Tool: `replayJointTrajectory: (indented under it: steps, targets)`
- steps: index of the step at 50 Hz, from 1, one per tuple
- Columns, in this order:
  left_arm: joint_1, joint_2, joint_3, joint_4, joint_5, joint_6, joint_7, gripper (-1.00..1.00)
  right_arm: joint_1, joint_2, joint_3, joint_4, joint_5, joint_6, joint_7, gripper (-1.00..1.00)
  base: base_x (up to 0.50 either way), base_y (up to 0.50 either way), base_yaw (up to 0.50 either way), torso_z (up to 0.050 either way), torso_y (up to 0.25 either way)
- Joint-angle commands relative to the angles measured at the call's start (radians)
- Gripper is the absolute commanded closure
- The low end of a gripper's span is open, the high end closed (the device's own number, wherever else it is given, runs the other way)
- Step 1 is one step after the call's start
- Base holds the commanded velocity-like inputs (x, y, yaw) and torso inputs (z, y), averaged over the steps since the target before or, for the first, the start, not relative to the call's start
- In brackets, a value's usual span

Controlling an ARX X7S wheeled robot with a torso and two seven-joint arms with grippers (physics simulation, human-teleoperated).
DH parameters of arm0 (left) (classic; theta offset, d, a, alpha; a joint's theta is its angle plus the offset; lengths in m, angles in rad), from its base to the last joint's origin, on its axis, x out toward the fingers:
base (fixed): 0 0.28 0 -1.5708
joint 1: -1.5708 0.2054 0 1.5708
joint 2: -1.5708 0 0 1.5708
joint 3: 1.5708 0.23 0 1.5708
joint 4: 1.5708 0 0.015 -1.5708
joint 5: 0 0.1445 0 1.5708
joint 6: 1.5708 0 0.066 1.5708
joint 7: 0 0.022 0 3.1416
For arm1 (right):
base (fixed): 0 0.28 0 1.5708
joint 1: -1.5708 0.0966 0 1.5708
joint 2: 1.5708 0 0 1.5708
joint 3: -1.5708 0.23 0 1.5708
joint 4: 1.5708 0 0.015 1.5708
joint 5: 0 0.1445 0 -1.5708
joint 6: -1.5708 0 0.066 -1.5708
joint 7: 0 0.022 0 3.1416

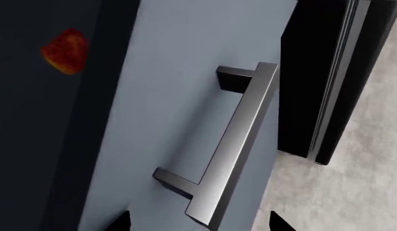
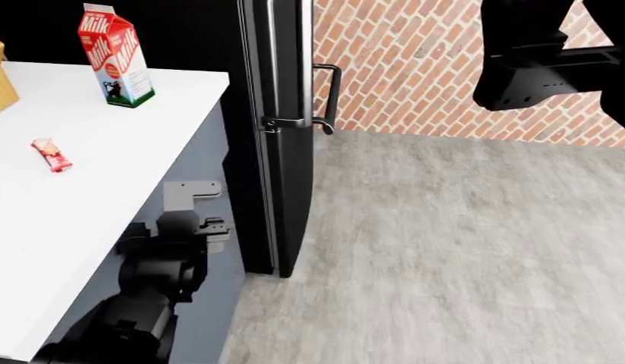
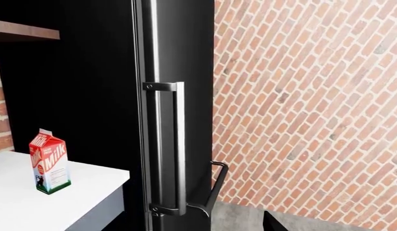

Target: Close the right drawer.

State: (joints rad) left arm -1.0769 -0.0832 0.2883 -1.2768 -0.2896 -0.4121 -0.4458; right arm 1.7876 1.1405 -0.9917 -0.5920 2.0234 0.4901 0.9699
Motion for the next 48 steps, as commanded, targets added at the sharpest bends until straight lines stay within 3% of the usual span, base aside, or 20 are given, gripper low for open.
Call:
replayJointTrajectory:
  steps: [1, 33, 48]
  targets:
    - [0.014, -0.028, -0.082, -0.031, 0.201, -0.024, -0.04, -1.0, 0.003, -0.002, 0.005, -0.003, 0.003, 0.003, 0.003, -1.0, 0.0, 0.0, 0.0, 0.0, 0.0]
    - [0.019, -0.051, -0.206, -0.032, 0.26, -0.055, -0.165, -1.0, 0.002, -0.01, 0.016, -0.003, 0.007, 0.01, 0.01, -1.0, 0.0, 0.0, 0.0, 0.0, 0.0]
    - [0.017, -0.048, -0.223, -0.032, 0.279, -0.041, -0.151, -1.0, -0.001, -0.01, 0.021, -0.005, 0.009, 0.011, 0.013, -1.0, 0.0, 0.0, 0.01, 0.0, 0.0]
